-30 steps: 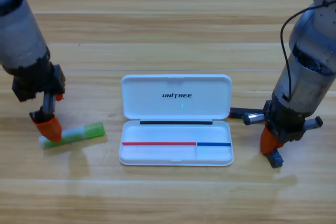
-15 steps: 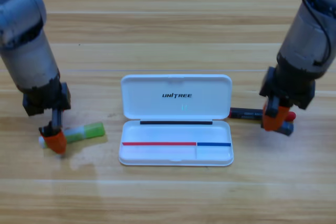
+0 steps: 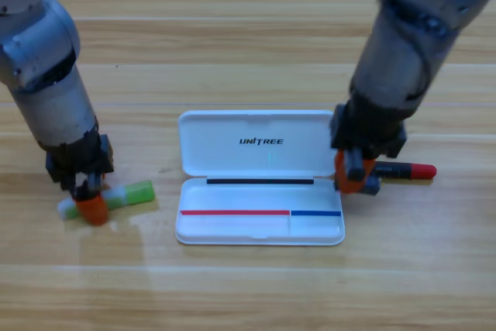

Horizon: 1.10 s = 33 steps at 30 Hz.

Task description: Clean up eraser and pencils

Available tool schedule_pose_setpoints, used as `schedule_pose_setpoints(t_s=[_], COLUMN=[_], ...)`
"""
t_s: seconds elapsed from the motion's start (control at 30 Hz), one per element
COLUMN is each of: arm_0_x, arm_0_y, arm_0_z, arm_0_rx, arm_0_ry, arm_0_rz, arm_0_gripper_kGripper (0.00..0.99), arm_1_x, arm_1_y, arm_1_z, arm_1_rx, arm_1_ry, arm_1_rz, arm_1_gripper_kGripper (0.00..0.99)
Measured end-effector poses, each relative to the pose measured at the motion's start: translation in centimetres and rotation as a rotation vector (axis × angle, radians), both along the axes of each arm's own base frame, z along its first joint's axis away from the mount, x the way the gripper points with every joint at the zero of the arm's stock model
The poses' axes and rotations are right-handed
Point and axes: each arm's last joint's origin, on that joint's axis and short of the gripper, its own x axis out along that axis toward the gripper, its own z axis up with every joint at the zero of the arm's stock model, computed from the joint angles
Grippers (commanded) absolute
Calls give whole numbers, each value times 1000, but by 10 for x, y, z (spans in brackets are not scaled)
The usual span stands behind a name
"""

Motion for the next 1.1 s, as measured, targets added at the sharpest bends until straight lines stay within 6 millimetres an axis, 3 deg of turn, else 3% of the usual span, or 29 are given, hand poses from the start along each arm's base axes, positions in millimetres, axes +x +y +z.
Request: schedule_pose_setpoints(t_s=[0.07,0.1,0.13,0.5,0.83,1.1], arm_0_x=[1,1,1,-1,-7,-16], arm_0_y=[0,0,-1,3,7,6], arm_0_z=[0,0,0,3,63,80], arm_0_rx=[-5,-5,-4,50,40,37], arm_0_ry=[-8,-9,-8,-20,-64,-67], arm_0_rz=[0,-1,-5,-9,-9,-17], arm_0_gripper_kGripper=[218,54,0,0,0,0], arm_1_x=[0,1,2,2,-8,-7], arm_1_y=[5,8,11,36,47,48], arm_1_z=[-5,-6,-8,-25,-36,-42], arm_1_rx=[-6,-6,-6,-13,-11,-25], arm_1_ry=[5,4,4,12,53,56], arm_1_rz=[13,19,24,70,103,103], arm_1_gripper_kGripper=[0,0,0,0,0,0])
